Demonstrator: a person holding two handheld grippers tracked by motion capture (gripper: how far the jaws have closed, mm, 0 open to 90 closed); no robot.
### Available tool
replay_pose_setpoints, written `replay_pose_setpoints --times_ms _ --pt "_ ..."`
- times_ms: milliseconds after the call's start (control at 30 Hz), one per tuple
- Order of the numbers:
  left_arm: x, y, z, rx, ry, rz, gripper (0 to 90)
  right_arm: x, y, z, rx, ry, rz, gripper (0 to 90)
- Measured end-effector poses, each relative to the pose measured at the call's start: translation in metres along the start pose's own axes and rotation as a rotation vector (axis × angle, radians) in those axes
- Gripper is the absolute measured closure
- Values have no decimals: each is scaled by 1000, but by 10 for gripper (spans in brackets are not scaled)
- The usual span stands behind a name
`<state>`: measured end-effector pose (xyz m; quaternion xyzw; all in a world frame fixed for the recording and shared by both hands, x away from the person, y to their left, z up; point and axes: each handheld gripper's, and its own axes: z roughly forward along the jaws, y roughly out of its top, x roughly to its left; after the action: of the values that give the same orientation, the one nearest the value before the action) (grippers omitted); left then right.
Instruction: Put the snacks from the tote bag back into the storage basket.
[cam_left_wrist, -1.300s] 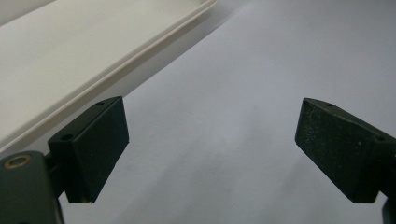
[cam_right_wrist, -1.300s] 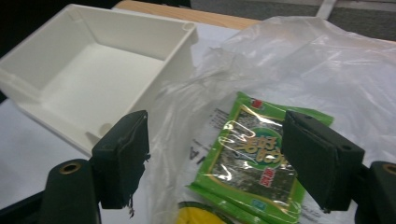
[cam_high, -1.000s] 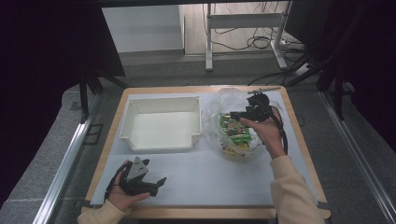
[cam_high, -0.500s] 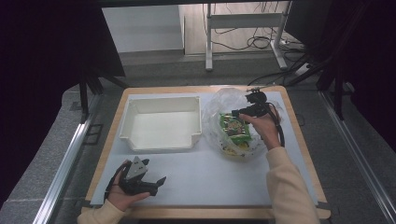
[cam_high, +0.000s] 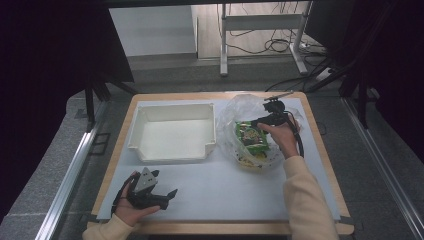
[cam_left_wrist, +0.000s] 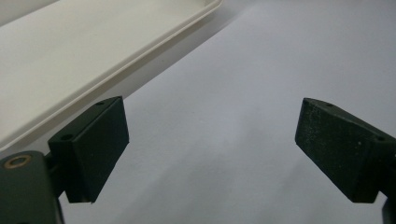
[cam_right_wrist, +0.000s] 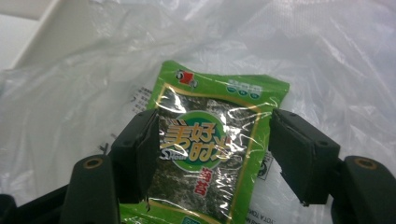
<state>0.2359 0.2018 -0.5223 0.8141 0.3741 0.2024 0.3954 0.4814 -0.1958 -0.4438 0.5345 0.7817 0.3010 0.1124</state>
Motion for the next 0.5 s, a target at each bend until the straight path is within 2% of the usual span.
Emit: replay_pose_setpoints --times_ms 267,500 --pt "1 0 -1 -1 -1 -1 97 -10 -8 7 24 5 39 372" --pt "0 0 0 2 2 1 97 -14 -11 15 53 -4 50 403"
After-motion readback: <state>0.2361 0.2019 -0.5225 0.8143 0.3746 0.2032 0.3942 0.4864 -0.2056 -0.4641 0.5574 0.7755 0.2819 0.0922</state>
